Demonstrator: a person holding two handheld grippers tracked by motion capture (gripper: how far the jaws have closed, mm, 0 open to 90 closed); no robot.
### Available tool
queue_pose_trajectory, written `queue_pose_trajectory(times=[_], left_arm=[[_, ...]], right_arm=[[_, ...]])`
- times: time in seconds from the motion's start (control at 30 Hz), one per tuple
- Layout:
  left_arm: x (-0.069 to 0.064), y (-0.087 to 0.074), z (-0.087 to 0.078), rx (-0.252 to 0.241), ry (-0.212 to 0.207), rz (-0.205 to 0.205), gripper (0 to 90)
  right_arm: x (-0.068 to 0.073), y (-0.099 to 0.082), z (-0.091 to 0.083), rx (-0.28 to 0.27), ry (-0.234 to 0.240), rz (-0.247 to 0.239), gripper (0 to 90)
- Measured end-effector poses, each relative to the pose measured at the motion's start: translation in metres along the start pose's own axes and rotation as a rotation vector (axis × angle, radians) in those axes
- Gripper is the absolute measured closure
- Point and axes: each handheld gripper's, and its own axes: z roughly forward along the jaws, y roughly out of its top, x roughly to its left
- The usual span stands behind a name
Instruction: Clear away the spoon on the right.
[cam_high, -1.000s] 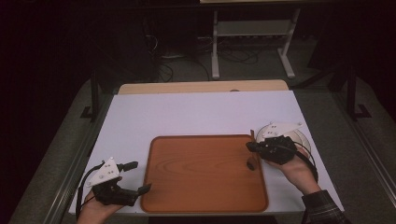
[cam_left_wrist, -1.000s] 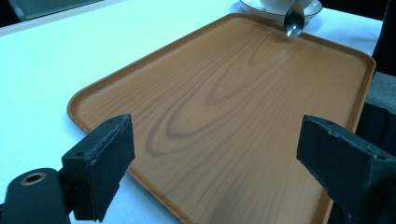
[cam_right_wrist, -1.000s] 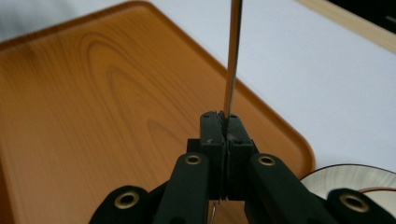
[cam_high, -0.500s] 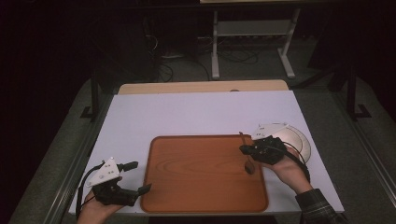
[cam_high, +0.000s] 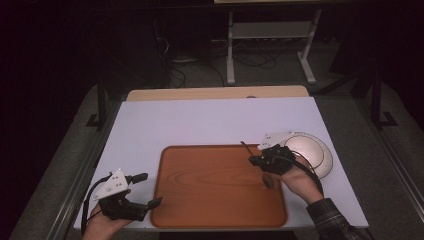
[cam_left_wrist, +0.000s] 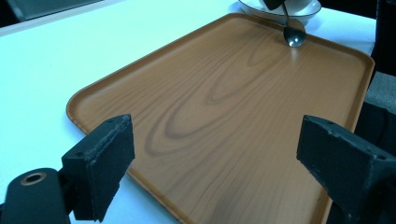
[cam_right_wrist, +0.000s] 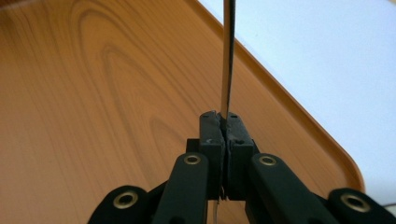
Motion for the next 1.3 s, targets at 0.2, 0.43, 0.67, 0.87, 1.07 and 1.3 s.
queue_pose_trajectory(times=[0.2, 0.43, 0.67, 0.87, 1.07, 1.3], left_arm=[[0.000, 0.000, 0.000, 0.000, 0.001, 0.001, 10.9], [0.000, 0.000, 0.000, 0.000, 0.001, 0.001, 10.9], [0.000, 0.000, 0.000, 0.003, -0.001, 0.004, 10.9], [0.000, 0.000, 0.001, 0.003, 0.000, 0.000, 10.9], [0.000, 0.000, 0.001, 0.002, -0.002, 0.000, 10.9], [0.001, 0.001, 0.001, -0.003, 0.000, -0.005, 10.9]], right_arm=[[0.000, 0.002, 0.013, 0.030, 0.019, -0.013, 87.1], [0.002, 0.003, 0.029, 0.076, 0.037, -0.033, 86.6], [0.005, 0.001, 0.038, 0.111, 0.049, -0.045, 85.3], [0.007, -0.001, 0.044, 0.135, 0.059, -0.055, 83.2], [0.007, -0.003, 0.045, 0.144, 0.064, -0.052, 80.1], [0.007, -0.004, 0.046, 0.140, 0.070, -0.047, 73.9]])
